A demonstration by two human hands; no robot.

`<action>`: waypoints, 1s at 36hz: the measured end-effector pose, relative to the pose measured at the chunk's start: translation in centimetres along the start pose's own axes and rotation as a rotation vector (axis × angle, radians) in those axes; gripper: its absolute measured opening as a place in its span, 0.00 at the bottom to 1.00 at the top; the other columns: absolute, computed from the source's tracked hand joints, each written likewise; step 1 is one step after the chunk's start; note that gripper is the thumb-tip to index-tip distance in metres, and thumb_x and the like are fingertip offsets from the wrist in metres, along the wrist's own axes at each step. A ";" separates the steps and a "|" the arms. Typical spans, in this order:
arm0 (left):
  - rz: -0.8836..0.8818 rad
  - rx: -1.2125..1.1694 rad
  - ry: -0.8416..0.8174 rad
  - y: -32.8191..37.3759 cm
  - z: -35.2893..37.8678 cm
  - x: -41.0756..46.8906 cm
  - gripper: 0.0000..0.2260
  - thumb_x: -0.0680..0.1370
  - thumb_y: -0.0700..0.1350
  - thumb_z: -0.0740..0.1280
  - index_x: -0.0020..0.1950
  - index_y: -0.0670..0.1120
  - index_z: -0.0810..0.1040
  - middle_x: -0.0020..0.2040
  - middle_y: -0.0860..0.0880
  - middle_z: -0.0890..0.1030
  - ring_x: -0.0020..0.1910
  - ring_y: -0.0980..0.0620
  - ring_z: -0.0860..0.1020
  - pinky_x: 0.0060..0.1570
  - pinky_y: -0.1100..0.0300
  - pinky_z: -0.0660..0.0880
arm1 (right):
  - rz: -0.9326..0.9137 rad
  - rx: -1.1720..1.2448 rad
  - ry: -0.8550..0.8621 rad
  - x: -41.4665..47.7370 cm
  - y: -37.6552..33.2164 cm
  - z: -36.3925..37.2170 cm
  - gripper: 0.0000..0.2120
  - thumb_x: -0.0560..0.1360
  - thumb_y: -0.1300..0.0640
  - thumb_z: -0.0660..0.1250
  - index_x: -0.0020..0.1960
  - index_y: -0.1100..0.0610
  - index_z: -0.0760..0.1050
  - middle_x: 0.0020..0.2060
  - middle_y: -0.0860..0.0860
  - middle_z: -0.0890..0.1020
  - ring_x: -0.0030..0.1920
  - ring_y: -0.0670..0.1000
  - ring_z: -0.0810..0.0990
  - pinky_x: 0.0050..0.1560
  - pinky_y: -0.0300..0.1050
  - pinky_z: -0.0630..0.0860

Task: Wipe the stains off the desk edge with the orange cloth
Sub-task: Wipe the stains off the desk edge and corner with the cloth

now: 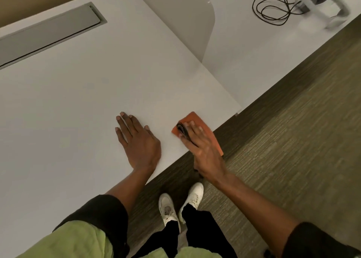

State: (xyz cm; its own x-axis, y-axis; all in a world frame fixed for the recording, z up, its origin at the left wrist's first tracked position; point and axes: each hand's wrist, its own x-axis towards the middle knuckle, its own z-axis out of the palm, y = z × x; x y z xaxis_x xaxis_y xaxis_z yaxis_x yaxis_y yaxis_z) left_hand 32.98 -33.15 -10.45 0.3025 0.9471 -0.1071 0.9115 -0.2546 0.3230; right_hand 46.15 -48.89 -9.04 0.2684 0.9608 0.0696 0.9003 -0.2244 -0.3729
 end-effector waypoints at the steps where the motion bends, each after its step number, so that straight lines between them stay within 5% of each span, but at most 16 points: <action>1: 0.002 -0.002 0.003 0.0 0.0 0.0 0.29 0.91 0.49 0.49 0.90 0.37 0.47 0.91 0.40 0.43 0.91 0.42 0.40 0.89 0.41 0.42 | -0.005 -0.022 0.008 0.8 0.6 -0.5 0.40 0.68 0.81 0.61 0.79 0.63 0.69 0.80 0.65 0.66 0.83 0.67 0.61 0.81 0.67 0.62; 4: -0.003 -0.003 0.004 0.1 0.1 0.0 0.29 0.91 0.48 0.50 0.90 0.37 0.48 0.91 0.40 0.43 0.91 0.42 0.40 0.89 0.41 0.42 | 0.008 -0.059 -0.011 3.9 2.5 -1.9 0.38 0.71 0.78 0.67 0.80 0.63 0.67 0.81 0.66 0.64 0.83 0.67 0.58 0.83 0.65 0.58; 9: -0.009 0.014 0.013 -0.1 0.4 -0.2 0.29 0.91 0.48 0.50 0.90 0.37 0.49 0.91 0.40 0.44 0.91 0.42 0.40 0.89 0.41 0.42 | 0.105 -0.065 -0.051 10.6 5.6 -3.2 0.35 0.79 0.76 0.59 0.84 0.60 0.59 0.85 0.62 0.54 0.86 0.62 0.50 0.86 0.56 0.46; 16: -0.004 0.035 0.043 0.0 1.0 -0.1 0.29 0.91 0.48 0.49 0.90 0.37 0.50 0.91 0.41 0.45 0.91 0.43 0.41 0.89 0.42 0.43 | 0.168 -0.081 0.042 15.9 8.4 -4.6 0.34 0.78 0.76 0.58 0.81 0.58 0.67 0.83 0.61 0.62 0.85 0.63 0.56 0.86 0.56 0.51; 27: 0.011 0.041 0.076 -0.3 1.5 -0.1 0.30 0.90 0.51 0.48 0.90 0.38 0.52 0.91 0.42 0.47 0.91 0.44 0.43 0.89 0.43 0.43 | 0.527 -0.073 0.202 11.1 8.7 -3.8 0.34 0.81 0.71 0.62 0.84 0.54 0.61 0.84 0.59 0.59 0.85 0.60 0.55 0.86 0.57 0.52; 36: 0.018 0.053 0.096 0.1 1.4 -0.1 0.30 0.90 0.51 0.50 0.89 0.39 0.52 0.91 0.42 0.49 0.91 0.43 0.46 0.89 0.44 0.43 | 0.613 0.074 0.406 1.7 0.1 1.4 0.39 0.73 0.70 0.61 0.84 0.58 0.61 0.84 0.62 0.60 0.85 0.63 0.54 0.83 0.63 0.58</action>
State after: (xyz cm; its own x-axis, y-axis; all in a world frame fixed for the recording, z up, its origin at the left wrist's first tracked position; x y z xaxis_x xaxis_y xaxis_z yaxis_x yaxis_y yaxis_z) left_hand 33.46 -33.51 -11.68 0.2928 0.9561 -0.0103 0.9205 -0.2789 0.2737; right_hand 46.19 -47.02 -10.29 0.8342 0.5274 0.1608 0.5268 -0.6760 -0.5154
